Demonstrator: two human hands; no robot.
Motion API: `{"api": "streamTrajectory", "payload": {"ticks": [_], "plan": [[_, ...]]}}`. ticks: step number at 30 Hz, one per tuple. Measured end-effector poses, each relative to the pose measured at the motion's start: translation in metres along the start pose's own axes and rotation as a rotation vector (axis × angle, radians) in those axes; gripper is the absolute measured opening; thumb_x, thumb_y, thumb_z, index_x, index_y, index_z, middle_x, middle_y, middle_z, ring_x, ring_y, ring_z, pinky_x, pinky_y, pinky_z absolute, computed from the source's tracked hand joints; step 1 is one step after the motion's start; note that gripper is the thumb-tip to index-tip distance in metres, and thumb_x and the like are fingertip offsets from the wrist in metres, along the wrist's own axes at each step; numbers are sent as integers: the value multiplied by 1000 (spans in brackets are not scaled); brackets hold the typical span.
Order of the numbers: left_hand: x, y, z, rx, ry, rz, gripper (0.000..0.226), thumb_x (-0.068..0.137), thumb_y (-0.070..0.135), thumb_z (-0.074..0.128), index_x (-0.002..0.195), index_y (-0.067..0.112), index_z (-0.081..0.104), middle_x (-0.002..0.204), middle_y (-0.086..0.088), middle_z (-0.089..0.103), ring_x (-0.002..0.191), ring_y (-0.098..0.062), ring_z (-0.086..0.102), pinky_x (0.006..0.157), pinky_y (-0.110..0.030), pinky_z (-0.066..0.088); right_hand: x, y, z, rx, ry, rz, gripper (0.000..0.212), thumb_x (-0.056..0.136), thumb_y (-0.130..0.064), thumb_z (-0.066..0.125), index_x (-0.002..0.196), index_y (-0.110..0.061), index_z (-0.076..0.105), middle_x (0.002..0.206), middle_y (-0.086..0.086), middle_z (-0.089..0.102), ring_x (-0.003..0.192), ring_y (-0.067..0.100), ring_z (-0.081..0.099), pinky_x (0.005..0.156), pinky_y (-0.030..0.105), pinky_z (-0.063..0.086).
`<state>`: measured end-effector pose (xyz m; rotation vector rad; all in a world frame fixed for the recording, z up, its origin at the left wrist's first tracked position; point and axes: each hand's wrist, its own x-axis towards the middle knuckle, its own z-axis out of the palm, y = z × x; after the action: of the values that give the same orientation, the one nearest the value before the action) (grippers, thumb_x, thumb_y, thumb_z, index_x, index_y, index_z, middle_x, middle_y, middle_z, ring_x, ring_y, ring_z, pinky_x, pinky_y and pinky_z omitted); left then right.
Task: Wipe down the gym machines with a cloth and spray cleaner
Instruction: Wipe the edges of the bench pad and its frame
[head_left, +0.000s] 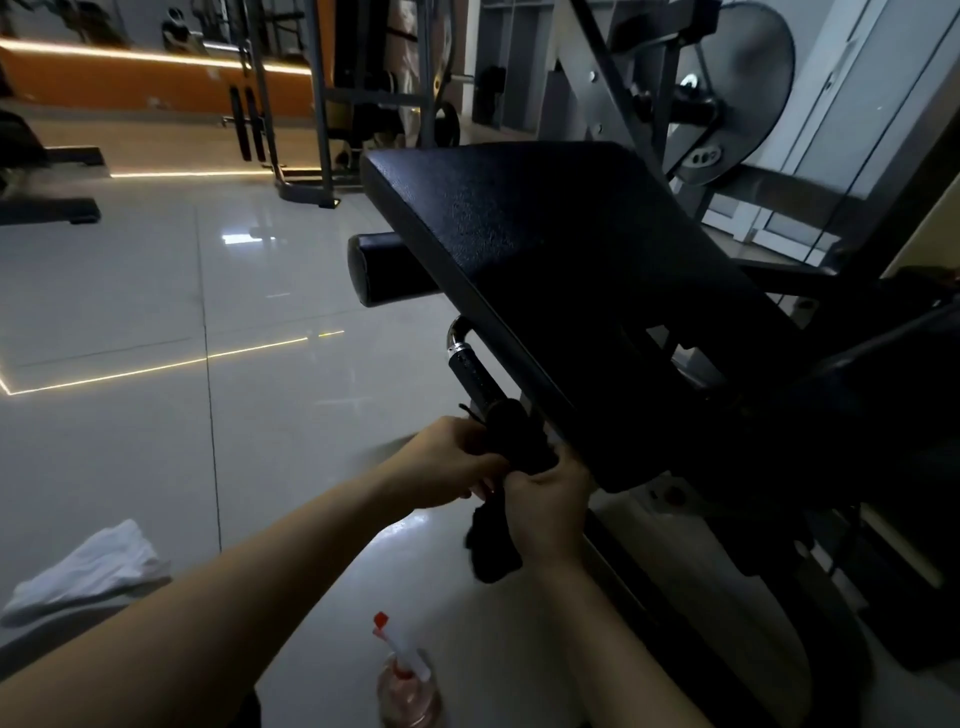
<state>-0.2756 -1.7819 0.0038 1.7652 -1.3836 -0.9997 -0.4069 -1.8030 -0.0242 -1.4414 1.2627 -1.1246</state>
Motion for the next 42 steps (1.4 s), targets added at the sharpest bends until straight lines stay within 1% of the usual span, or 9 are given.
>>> {"api": "streamTrajectory", "payload": {"ticks": [3, 6, 10, 15, 22, 25, 27, 32, 42], "plan": [[-2, -1, 1, -25, -40, 12, 24, 101, 28, 63, 117, 12, 71, 94, -9, 76, 83, -21, 74, 79, -38, 61, -3, -6, 1, 223, 15, 161, 29, 82, 14, 53, 98, -5, 68, 77, -4, 68, 62, -8, 65, 57, 10, 49], [0, 0, 6, -72, -26, -28, 32, 100, 37, 63, 118, 11, 72, 99, -10, 76, 90, -23, 74, 81, -38, 60, 0, -6, -8, 192, -91, 233, 18, 88, 5, 56, 92, -9, 68, 75, 1, 69, 74, 12, 71, 58, 20, 51], [3, 3, 9, 122, 32, 4, 36, 101, 46, 58, 113, 17, 73, 97, -3, 75, 88, -19, 71, 80, -37, 59, 10, 1, -9, -543, -65, -197, 58, 81, -6, 75, 134, -11, 53, 120, 3, 63, 110, 24, 65, 81, 29, 55], [8, -1, 4, 109, 13, 15, 37, 100, 50, 56, 108, 19, 74, 92, 0, 74, 85, -16, 70, 80, -34, 60, 19, -9, -4, -928, -89, -413, 48, 78, -19, 83, 118, -7, 57, 107, 10, 67, 91, 26, 71, 71, 35, 61], [9, -6, 0, -60, 22, 49, 42, 91, 45, 72, 95, 4, 79, 87, -8, 77, 70, 1, 66, 63, -7, 45, 10, -11, -1, 95, -60, 348, 14, 77, 3, 66, 85, -5, 74, 74, 9, 74, 76, 27, 72, 70, 38, 59], [4, -3, 5, -38, 13, 57, 41, 96, 45, 65, 109, 8, 77, 91, -2, 76, 73, 1, 68, 64, -8, 47, -4, -9, 4, 290, 16, 332, 21, 83, 5, 59, 92, -10, 73, 81, 5, 75, 87, 24, 74, 66, 25, 57], [5, -2, 7, 93, 11, 69, 43, 99, 51, 57, 112, 15, 75, 99, 0, 76, 85, -9, 70, 75, -20, 54, -6, -9, -6, 22, -33, 92, 32, 86, 2, 62, 111, -18, 65, 97, -7, 69, 104, 19, 68, 71, 12, 50], [8, -2, 3, 168, -42, 69, 41, 104, 51, 47, 97, 20, 73, 87, 7, 73, 78, -9, 68, 78, -28, 55, 11, -13, -12, -1063, -111, -391, 59, 91, -20, 69, 141, -9, 41, 133, 9, 56, 121, 26, 59, 95, 36, 53], [-3, 7, 1, -51, -84, -119, 40, 106, 40, 50, 101, 7, 73, 81, -5, 71, 72, -16, 69, 74, -32, 55, 6, -11, -8, 152, -122, 364, 23, 77, 5, 62, 93, -7, 73, 79, 10, 74, 81, 30, 72, 76, 40, 59]]}}
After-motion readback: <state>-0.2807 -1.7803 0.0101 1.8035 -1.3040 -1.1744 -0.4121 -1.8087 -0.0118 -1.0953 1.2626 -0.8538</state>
